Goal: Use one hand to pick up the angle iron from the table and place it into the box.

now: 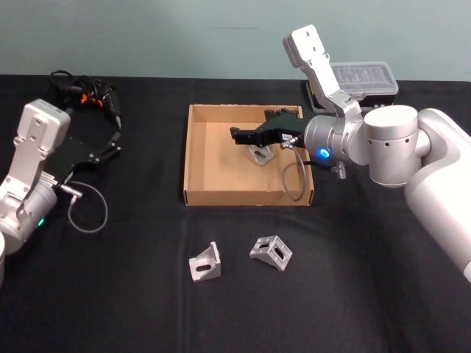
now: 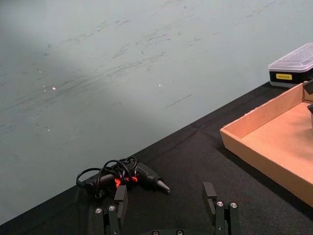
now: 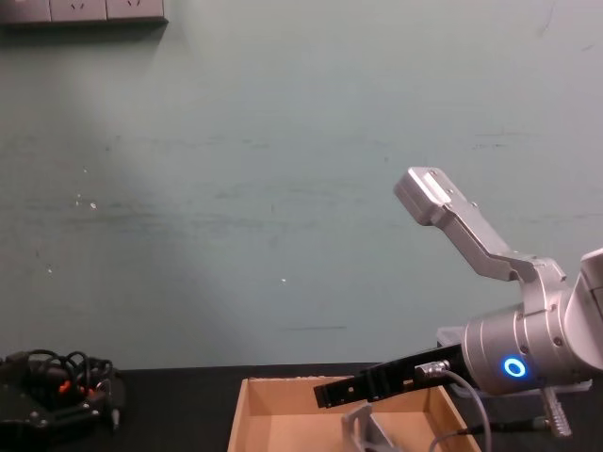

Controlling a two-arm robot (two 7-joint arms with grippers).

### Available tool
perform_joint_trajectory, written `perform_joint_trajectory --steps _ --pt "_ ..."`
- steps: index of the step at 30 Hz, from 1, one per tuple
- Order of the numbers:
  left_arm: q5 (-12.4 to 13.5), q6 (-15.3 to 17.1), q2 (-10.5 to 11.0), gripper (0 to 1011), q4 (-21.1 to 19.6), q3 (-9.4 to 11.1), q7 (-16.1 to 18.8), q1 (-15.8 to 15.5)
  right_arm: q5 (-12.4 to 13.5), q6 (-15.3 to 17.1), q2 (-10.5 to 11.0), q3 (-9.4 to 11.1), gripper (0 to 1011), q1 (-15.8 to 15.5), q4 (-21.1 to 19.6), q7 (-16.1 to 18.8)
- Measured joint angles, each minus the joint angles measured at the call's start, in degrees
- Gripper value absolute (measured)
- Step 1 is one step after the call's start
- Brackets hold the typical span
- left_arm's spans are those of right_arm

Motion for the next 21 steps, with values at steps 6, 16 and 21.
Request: perform_joint_trajectory --steps 6,16,21 --pt "0.0 0.0 0.0 1000 0.0 0.0 0.0 0.0 0.22 -2.58 0.7 1.29 1000 -1.29 -1.9 0.72" --pt "0.0 0.0 0.0 1000 0.0 0.0 0.0 0.0 2.65 -6.96 5.36 5.62 1000 -6.64 -12.2 4.74" --pt "-0.01 0.0 0.0 1000 0.0 0.0 0.0 0.0 6.25 -5.74 10.54 7.31 1000 -10.57 -19.3 8.66"
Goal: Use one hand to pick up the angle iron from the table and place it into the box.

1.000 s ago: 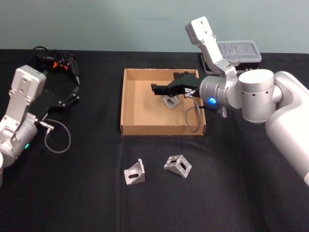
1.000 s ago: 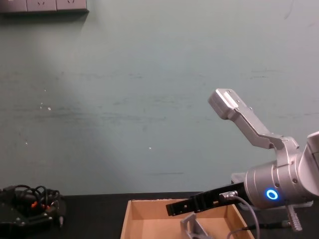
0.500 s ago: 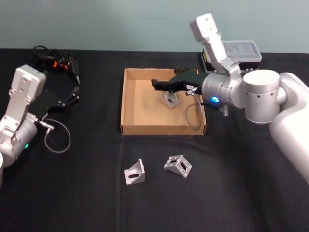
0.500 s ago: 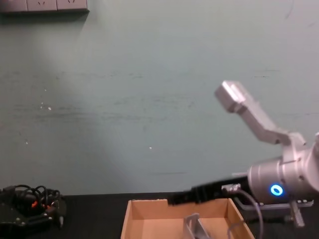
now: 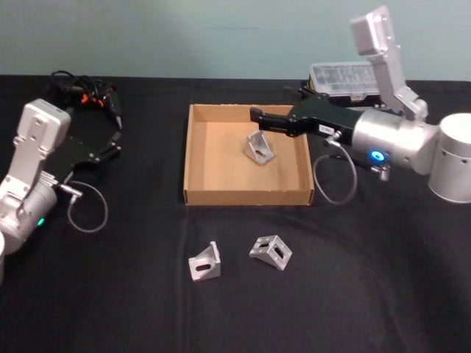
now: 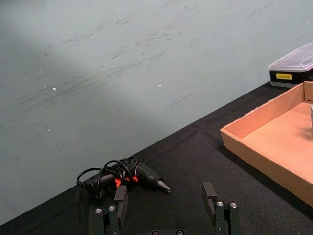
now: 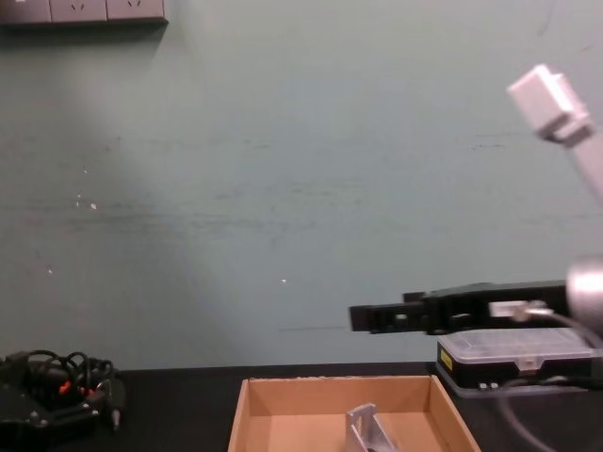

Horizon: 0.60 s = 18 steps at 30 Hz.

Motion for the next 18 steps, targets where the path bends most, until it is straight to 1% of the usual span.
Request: perform_joint_trajectory --steps 1,2,4,5,7,8,11,12,14,18 --pt "0.0 0.0 0.0 1000 0.0 0.0 0.0 0.0 0.45 0.13 0.73 0.2 1000 -0.55 -0.88 0.5" --pt "0.0 0.0 0.0 1000 0.0 0.0 0.0 0.0 1.3 0.35 2.45 0.49 1000 -1.84 -2.93 1.61" --pt "0.0 0.0 0.0 1000 0.0 0.0 0.0 0.0 1.84 0.41 4.58 0.68 1000 -3.4 -5.13 2.76" --pt "0.0 0.0 0.0 1000 0.0 0.0 0.0 0.0 2.15 0.26 6.61 0.78 1000 -4.9 -7.07 3.78" --pt "0.0 0.0 0.0 1000 0.0 0.0 0.0 0.0 2.41 -0.04 8.69 0.82 1000 -6.44 -8.89 4.88" --pt "0.0 0.0 0.0 1000 0.0 0.0 0.0 0.0 2.53 -0.5 10.83 0.78 1000 -8.03 -10.69 5.89" --pt "0.0 0.0 0.0 1000 0.0 0.0 0.0 0.0 2.56 -1.2 13.77 0.45 1000 -10.24 -12.89 7.28" --pt "0.0 0.0 0.0 1000 0.0 0.0 0.0 0.0 2.57 -1.55 15.13 0.24 1000 -11.3 -13.89 7.87" --pt "0.0 0.0 0.0 1000 0.0 0.0 0.0 0.0 2.53 -1.93 16.96 -0.22 1000 -12.72 -14.98 8.32" --pt "0.0 0.0 0.0 1000 0.0 0.0 0.0 0.0 2.31 -2.08 18.5 -0.95 1000 -13.96 -15.96 8.34"
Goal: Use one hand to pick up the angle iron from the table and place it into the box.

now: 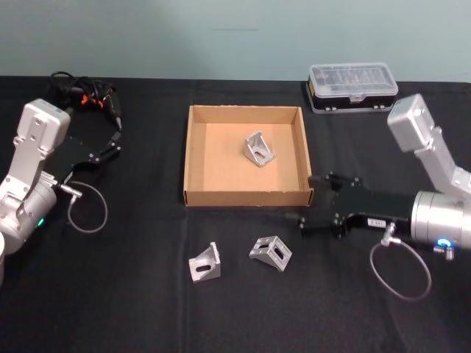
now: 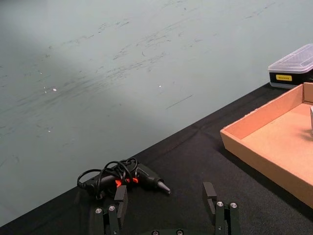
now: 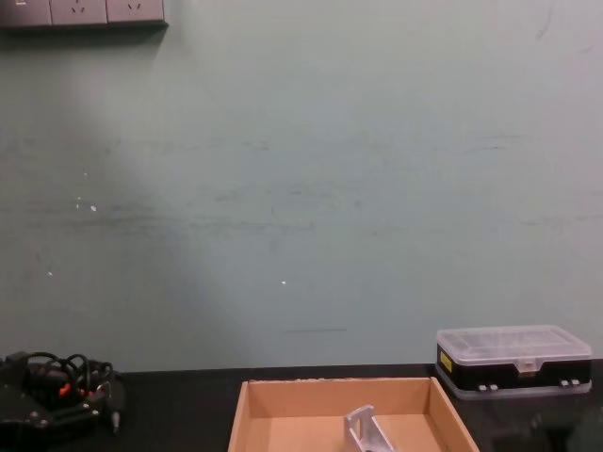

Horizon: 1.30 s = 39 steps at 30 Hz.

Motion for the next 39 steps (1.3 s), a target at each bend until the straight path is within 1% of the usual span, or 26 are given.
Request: perform_joint_trajectory --steps 3,5,9,10,12,16,19,22,23,25,26,28,31,32,35,39 --pt "0.0 0.0 0.0 1000 0.0 0.0 0.0 0.0 -0.6 0.06 1.2 -1.17 1000 -0.84 -0.51 -0.28" --pt "0.0 0.0 0.0 1000 0.0 0.0 0.0 0.0 -0.8 0.21 1.46 -1.71 1000 -0.92 -0.56 -0.52" --pt "0.0 0.0 0.0 1000 0.0 0.0 0.0 0.0 -1.39 1.14 1.62 -3.27 1000 -0.73 -0.56 -1.13" --pt "0.0 0.0 0.0 1000 0.0 0.0 0.0 0.0 -1.39 1.14 1.62 -3.27 1000 -0.73 -0.56 -1.13" --pt "0.0 0.0 0.0 1000 0.0 0.0 0.0 0.0 -1.81 1.69 1.45 -4.07 1000 -0.42 -0.55 -1.47" --pt "0.0 0.0 0.0 1000 0.0 0.0 0.0 0.0 -3.06 2.84 0.58 -5.74 1000 0.26 -0.55 -2.43" --pt "0.0 0.0 0.0 1000 0.0 0.0 0.0 0.0 -3.79 3.29 0.0 -6.48 1000 0.6 -0.58 -2.94" --pt "0.0 0.0 0.0 1000 0.0 0.0 0.0 0.0 -5.06 3.67 -0.65 -7.52 1000 1.03 -0.74 -3.56" --pt "0.0 0.0 0.0 1000 0.0 0.0 0.0 0.0 -5.96 3.76 -0.94 -8.03 1000 1.22 -0.79 -3.93" --pt "0.0 0.0 0.0 1000 0.0 0.0 0.0 0.0 -6.76 3.94 -1.26 -8.45 1000 1.35 -0.86 -4.36" --pt "0.0 0.0 0.0 1000 0.0 0.0 0.0 0.0 -7.59 4.21 -1.69 -8.84 1000 1.5 -0.87 -4.87" --pt "0.0 0.0 0.0 1000 0.0 0.0 0.0 0.0 -8.36 4.57 -2.2 -9.12 1000 1.65 -0.83 -5.39" --pt "0.0 0.0 0.0 1000 0.0 0.0 0.0 0.0 -9.89 5.98 -3.66 -9.6 1000 1.92 -0.31 -6.74" --pt "0.0 0.0 0.0 1000 0.0 0.0 0.0 0.0 -9.89 5.98 -3.66 -9.6 1000 1.92 -0.31 -6.74" --pt "0.01 0.0 0.0 1000 0.0 0.0 0.0 0.0 -11.33 7.4 -4.99 -10.05 1000 2.15 0.2 -7.6" --pt "0.01 0.0 0.0 1000 0.0 0.0 0.0 0.0 -12.46 8.7 -6.0 -10.25 1000 2.18 0.5 -8.3"
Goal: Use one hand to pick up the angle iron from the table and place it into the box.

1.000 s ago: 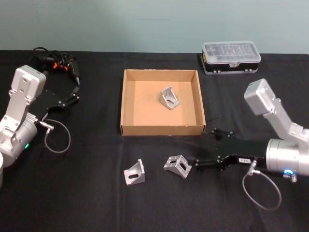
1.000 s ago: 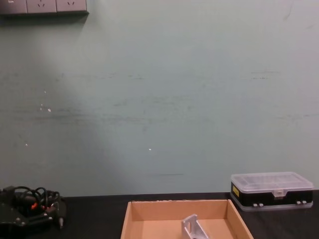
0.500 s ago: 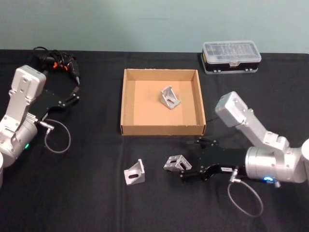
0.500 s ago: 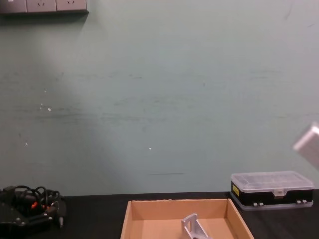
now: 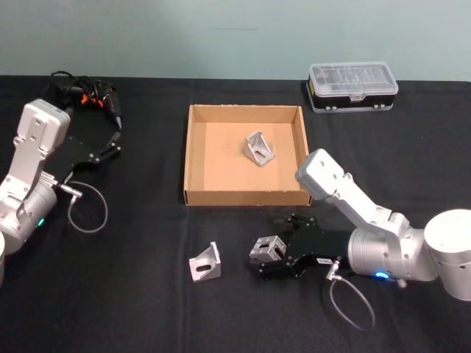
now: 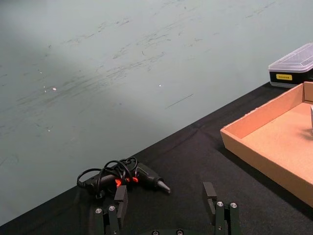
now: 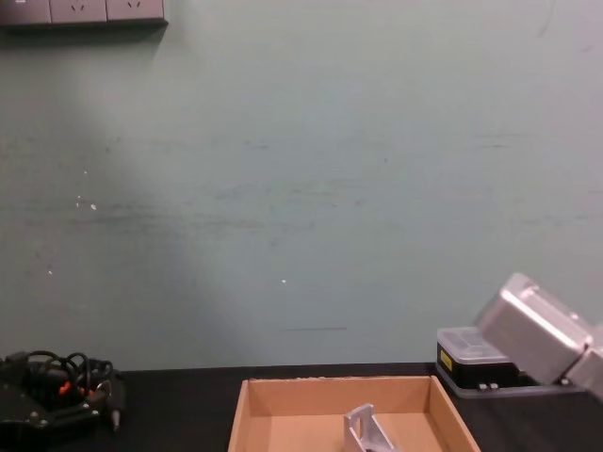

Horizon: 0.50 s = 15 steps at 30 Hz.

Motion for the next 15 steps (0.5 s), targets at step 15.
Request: perform_joint_trajectory --steps 15 --pt "0.0 0.0 0.0 1000 0.0 0.0 0.0 0.0 -0.69 1.32 -0.86 0.18 966 -0.2 0.29 -0.62"
